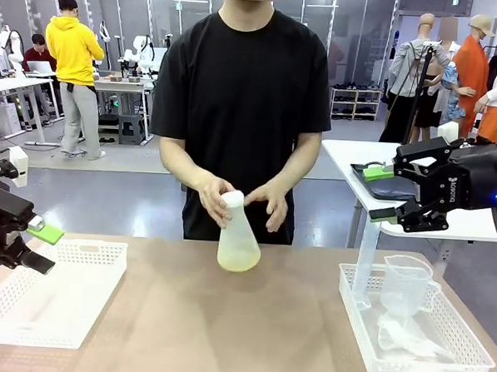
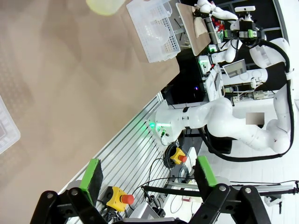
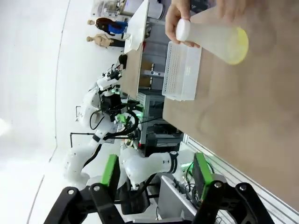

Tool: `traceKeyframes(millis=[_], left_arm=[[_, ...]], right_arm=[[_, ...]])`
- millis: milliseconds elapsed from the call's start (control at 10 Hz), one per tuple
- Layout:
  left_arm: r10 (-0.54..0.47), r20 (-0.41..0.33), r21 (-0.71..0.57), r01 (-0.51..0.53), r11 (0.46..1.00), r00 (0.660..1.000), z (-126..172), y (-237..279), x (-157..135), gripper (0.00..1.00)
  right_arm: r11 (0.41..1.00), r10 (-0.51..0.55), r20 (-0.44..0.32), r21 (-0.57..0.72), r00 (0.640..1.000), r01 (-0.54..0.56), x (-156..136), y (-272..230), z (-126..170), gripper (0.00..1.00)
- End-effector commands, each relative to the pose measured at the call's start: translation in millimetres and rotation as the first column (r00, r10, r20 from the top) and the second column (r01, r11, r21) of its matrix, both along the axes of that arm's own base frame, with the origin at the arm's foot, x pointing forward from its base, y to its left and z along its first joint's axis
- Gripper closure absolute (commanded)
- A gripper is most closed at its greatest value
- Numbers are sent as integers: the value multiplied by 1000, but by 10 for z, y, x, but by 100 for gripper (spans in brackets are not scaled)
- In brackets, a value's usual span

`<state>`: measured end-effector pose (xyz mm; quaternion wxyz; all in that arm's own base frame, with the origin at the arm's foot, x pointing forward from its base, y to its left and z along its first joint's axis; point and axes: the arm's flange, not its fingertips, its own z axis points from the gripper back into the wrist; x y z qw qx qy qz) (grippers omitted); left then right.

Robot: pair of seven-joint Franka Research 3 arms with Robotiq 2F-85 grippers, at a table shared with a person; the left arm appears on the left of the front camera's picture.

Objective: Prepare the solutions needed for the experiment.
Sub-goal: When the human places the Big flask in the center of the table, pick up the Big flask and place it in the left Organizing basket.

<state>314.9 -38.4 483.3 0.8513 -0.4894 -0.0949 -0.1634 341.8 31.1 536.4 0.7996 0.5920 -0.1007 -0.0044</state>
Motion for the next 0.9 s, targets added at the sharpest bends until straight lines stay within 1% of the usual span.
traceKeyframes(millis=[0, 200, 300, 800], left_arm=[[-9, 19, -30, 9, 1000, 1000, 11, -26, 19, 0], [-9, 19, -30, 9, 1000, 1000, 11, -26, 19, 0], [-9, 19, -30, 9, 1000, 1000, 11, -26, 19, 0], [-9, 19, -30, 9, 1000, 1000, 11, -26, 19, 0]], right_arm=[[1000, 17, 2, 19, 1000, -17, 50, -6, -21, 21], [999, 36, -45, 17, 998, -36, 87, 14, -9, 21], [1000, 16, -24, 16, 1000, -16, 7, -17, -42, 21], [1000, 16, -24, 16, 1000, -16, 7, -17, -42, 21]])
